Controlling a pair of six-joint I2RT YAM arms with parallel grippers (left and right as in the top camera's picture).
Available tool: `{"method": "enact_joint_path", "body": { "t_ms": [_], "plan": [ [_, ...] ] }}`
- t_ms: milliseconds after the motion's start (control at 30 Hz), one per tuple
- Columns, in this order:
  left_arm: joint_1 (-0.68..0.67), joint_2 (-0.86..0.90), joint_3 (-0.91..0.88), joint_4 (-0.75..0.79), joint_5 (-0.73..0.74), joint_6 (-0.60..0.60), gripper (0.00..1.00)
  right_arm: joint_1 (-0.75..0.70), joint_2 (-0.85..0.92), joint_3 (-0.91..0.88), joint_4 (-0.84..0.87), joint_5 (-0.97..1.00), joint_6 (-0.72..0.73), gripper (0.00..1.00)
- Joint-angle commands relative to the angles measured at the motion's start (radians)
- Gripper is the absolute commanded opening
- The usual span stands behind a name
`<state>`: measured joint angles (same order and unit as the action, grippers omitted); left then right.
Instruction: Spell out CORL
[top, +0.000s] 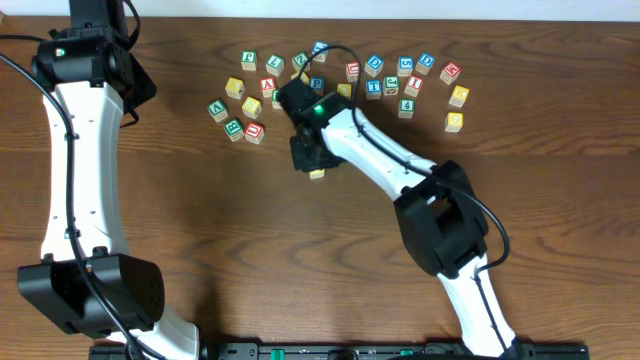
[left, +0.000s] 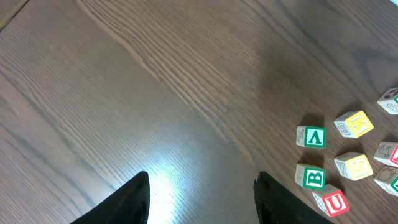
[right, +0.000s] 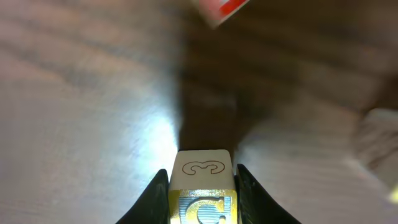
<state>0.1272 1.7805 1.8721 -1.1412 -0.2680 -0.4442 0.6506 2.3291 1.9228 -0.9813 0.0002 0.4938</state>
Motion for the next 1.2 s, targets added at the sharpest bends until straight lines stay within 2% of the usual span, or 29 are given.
{"method": "enact_joint_path", "body": {
  "t_ms": [0,167,600,733,900,967,1167],
  "plan": [
    [0.002,0.013,-0.012,-0.002,-0.014,0.006,0.53,-0.055,0.008,-0.004,0.005,0.016,0.034,0.23],
    [0.002,0.013,-0.012,-0.003,-0.014,0.006,0.53,-0.100,0.008,-0.004,-0.023,0.016,0.037,0.23],
    [0.002,0.013,-0.012,-0.003,-0.014,0.006,0.53,-0.109,0.008,-0.004,-0.043,0.017,0.052,0.24],
    [0.002,0.013,-0.012,-0.002,-0.014,0.006,0.53,-0.108,0.008,-0.004,-0.044,0.016,0.051,0.30],
    [0.002,0.013,-0.012,-0.002,-0.014,0.006,0.53,-0.109,-0.002,-0.001,-0.055,0.016,0.051,0.31],
    [0.002,0.013,-0.012,-0.002,-0.014,0.006,0.53,-0.109,-0.018,0.002,-0.064,0.010,0.047,0.38],
    [0.002,0.013,-0.012,0.002,-0.014,0.006,0.53,-0.109,-0.053,0.007,-0.077,-0.018,0.019,0.39]
  ]
}}
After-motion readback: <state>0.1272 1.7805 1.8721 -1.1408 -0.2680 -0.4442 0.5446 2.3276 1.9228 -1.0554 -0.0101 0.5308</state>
